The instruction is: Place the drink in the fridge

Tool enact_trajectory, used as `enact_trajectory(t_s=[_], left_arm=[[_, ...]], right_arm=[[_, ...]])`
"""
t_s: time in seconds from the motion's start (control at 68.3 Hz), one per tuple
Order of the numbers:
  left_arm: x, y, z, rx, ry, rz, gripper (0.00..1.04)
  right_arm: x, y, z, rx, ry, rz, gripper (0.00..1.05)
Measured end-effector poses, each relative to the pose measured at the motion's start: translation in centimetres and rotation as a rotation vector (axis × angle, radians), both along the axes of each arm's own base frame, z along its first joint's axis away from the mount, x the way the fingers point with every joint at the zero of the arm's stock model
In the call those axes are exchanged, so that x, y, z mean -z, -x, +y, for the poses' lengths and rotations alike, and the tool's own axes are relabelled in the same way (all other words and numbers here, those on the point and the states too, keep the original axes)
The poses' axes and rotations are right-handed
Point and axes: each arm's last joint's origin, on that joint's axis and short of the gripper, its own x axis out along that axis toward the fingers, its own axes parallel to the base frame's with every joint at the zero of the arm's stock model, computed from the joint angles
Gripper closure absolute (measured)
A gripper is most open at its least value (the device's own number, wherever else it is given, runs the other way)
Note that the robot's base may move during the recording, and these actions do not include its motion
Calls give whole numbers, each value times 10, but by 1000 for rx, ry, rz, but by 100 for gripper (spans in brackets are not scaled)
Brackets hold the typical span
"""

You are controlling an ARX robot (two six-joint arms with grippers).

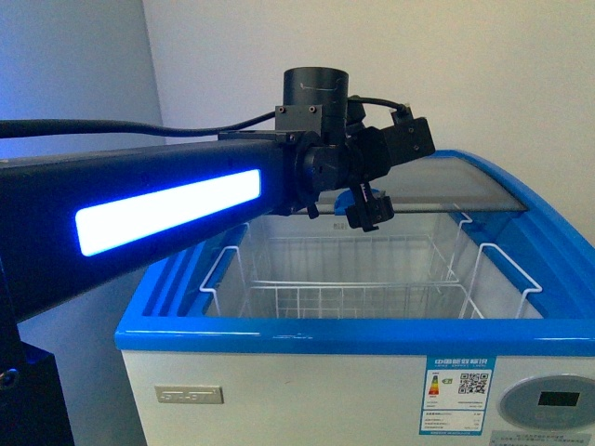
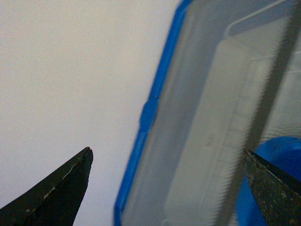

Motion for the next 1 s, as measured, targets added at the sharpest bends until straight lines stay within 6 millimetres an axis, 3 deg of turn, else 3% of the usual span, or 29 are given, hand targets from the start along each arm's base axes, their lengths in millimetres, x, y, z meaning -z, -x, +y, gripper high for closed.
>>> enact_trajectory(t_s=[0.278,0.425,0.542,0.629,0.688,0.791,0.878,0.995], left_arm=[[-12,-5,13,-83,94,-52,8],[-19,-4,16,-103,191,36,8],[-43,-1,31,-89,349,192,8],[-77,11,55,-73,577,313,8],[-115,31,83,-39,783,387,8],[-153,61,117,16,921,436,8],[-165,82,136,42,965,470,8],[-165,104,159,47,1005,523,8]], right_arm=[[0,0,0,0,0,0,62],[0,0,0,0,0,0,62],[0,0,0,0,0,0,62],[0,0,0,0,0,0,62],[0,0,0,1,0,0,62],[0,0,0,0,0,0,62],[0,0,0,0,0,0,62],[0,0,0,0,0,0,62]])
